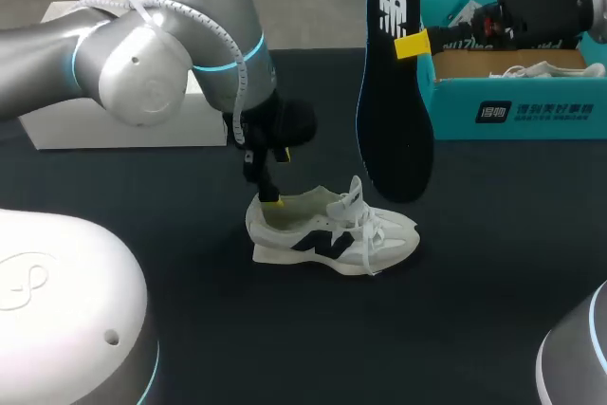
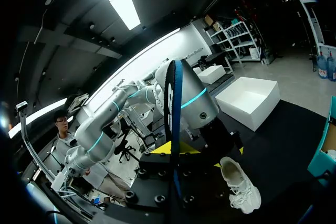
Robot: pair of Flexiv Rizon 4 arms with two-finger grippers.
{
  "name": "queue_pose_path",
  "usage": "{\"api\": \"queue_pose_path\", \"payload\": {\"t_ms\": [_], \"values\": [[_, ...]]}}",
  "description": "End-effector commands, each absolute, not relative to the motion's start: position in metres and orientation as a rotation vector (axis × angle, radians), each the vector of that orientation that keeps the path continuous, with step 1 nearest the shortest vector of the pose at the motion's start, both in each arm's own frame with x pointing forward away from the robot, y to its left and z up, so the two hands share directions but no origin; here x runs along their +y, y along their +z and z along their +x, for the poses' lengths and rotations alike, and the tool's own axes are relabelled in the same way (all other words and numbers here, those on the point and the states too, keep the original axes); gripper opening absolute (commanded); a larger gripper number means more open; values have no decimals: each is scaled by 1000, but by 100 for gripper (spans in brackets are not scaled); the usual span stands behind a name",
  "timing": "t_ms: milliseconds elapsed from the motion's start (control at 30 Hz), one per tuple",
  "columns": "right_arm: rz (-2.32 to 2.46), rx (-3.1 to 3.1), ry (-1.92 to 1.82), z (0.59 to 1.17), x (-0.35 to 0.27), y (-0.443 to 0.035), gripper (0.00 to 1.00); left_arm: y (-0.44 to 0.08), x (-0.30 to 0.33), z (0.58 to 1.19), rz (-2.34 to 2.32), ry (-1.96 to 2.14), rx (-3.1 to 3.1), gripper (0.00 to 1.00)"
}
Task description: Take the shoe out of the shoebox, open the shoe tongue, remove and reinsert the insole, then place the shoe into the shoebox
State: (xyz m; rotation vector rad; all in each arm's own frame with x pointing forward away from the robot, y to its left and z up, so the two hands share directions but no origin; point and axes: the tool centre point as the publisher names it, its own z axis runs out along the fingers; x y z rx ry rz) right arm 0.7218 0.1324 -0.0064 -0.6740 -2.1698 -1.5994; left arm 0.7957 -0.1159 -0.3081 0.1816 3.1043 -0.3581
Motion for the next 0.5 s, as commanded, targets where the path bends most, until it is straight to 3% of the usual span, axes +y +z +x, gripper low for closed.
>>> {"api": "queue_pose_path", "payload": {"t_ms": [33,500], "values": [[-675,-2171,-1598,722,133,-7,0,-332,-139,814,203,-355,3135,100],[-675,-2171,-1598,722,133,-7,0,-359,-175,823,194,-412,3157,100]]}}
